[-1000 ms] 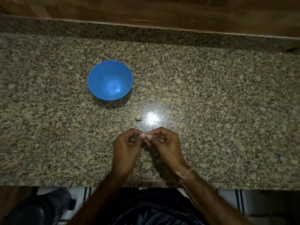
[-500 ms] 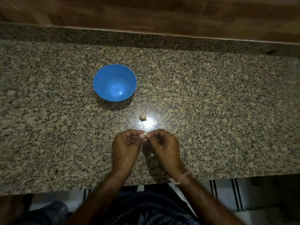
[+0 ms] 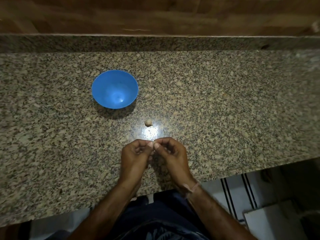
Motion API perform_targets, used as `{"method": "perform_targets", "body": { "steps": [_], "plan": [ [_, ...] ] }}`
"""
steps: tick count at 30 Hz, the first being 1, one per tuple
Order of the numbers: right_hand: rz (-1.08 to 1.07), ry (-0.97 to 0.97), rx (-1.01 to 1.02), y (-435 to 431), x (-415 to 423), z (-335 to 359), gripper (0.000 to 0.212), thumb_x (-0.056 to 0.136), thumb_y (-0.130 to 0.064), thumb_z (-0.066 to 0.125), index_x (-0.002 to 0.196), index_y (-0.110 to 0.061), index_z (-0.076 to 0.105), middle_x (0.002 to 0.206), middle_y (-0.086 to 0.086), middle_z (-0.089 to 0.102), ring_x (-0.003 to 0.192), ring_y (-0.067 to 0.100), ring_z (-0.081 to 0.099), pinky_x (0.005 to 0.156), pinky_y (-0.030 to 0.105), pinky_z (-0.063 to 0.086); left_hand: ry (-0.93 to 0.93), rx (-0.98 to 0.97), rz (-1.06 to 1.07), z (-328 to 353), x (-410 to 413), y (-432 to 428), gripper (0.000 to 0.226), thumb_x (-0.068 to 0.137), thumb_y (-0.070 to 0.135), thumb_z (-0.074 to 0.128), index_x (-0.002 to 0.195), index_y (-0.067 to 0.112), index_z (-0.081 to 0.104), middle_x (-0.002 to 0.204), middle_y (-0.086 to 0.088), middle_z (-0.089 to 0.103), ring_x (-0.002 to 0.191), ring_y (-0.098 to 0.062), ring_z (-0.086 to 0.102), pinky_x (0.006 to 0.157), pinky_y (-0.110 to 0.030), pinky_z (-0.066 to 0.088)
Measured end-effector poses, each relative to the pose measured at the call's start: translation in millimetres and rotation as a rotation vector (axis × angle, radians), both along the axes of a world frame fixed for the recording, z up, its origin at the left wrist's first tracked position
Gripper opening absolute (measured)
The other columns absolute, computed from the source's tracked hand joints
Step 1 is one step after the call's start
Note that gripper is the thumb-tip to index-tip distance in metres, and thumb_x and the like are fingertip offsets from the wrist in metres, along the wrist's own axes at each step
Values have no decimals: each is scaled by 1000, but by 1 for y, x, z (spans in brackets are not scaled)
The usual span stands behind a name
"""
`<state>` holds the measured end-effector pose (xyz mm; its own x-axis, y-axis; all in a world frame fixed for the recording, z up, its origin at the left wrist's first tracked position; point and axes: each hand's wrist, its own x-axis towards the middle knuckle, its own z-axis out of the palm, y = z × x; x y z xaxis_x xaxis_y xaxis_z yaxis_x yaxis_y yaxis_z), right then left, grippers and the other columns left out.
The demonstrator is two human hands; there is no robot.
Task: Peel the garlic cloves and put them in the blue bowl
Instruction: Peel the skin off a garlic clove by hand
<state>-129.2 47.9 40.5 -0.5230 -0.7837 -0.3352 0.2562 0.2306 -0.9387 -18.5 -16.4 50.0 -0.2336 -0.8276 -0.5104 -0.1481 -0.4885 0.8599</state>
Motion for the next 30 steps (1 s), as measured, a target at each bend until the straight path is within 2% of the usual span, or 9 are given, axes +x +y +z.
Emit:
{"method": "perform_targets", "body": {
  "steps": [2, 3, 6, 9, 13, 16, 20, 24, 30],
  "plan": [
    [-2, -59, 18, -1, -1, -3, 10, 98, -8, 73, 105, -1, 74, 103, 22, 76, 97, 40, 73, 90, 62, 60, 51, 65, -5, 2, 0, -1, 9, 97, 13, 71, 91, 9, 77, 77, -9, 77, 64, -14, 69, 63, -33, 52],
    [4, -63, 31, -2, -1, -4, 10, 98, -9, 72, 105, -2, 74, 104, 22, 76, 101, 45, 72, 94, 64, 58, 67, 77, -5, 2, 1, -4, 9, 96, 13, 72, 91, 9, 78, 80, -11, 77, 69, -16, 71, 65, -33, 54],
    [16, -105, 43, -6, -2, -4, 11, 99, -9, 70, 108, -3, 76, 108, 21, 76, 109, 45, 70, 100, 61, 56, 118, 129, 4, -1, 4, -9, 8, 93, 14, 75, 92, 9, 81, 92, -18, 78, 90, -32, 75, 83, -42, 60],
    [30, -146, 39, -10, -4, -3, 13, 100, -9, 69, 109, -2, 75, 109, 25, 75, 101, 33, 72, 97, 54, 56, 136, 171, 11, -2, 3, -10, 7, 91, 14, 76, 91, 8, 80, 92, -18, 78, 89, -30, 74, 87, -43, 57],
    [66, -102, 39, -11, -14, -5, 12, 100, -10, 70, 108, -1, 72, 107, 23, 75, 99, 30, 72, 100, 59, 54, -5, -7, 19, 5, -1, -14, 2, 89, 13, 80, 90, 11, 78, 83, -6, 78, 80, -17, 74, 72, -28, 58],
    [89, 20, 16, -15, -18, -6, 10, 100, -12, 70, 105, -5, 73, 103, 18, 76, 101, 40, 72, 97, 65, 55, -133, -212, -69, 11, -3, -20, 4, 90, 18, 80, 89, 21, 80, 82, 7, 78, 80, -7, 73, 71, -21, 56],
    [118, 129, -21, -20, -28, -3, 7, 101, -14, 69, 102, -11, 76, 101, 9, 78, 102, 35, 73, 94, 64, 55, -239, -362, -161, 16, -7, -26, 5, 92, 26, 79, 89, 30, 80, 84, 19, 77, 82, 1, 72, 76, -27, 56],
    [127, 191, -30, -21, -32, -2, 8, 102, -14, 69, 103, -11, 76, 101, 6, 78, 101, 29, 74, 91, 61, 57, -332, -417, -195, 13, -12, -31, 5, 92, 33, 77, 92, 30, 81, 86, 17, 76, 88, -2, 70, 80, -38, 58],
    [154, 263, -17, -22, -36, -7, 10, 103, -16, 68, 104, -15, 77, 100, 2, 79, 98, 25, 76, 85, 59, 60, -300, -390, -206, 14, -13, -34, 6, 90, 33, 77, 91, 29, 82, 86, 18, 77, 87, 1, 71, 77, -34, 57]
  ]
}}
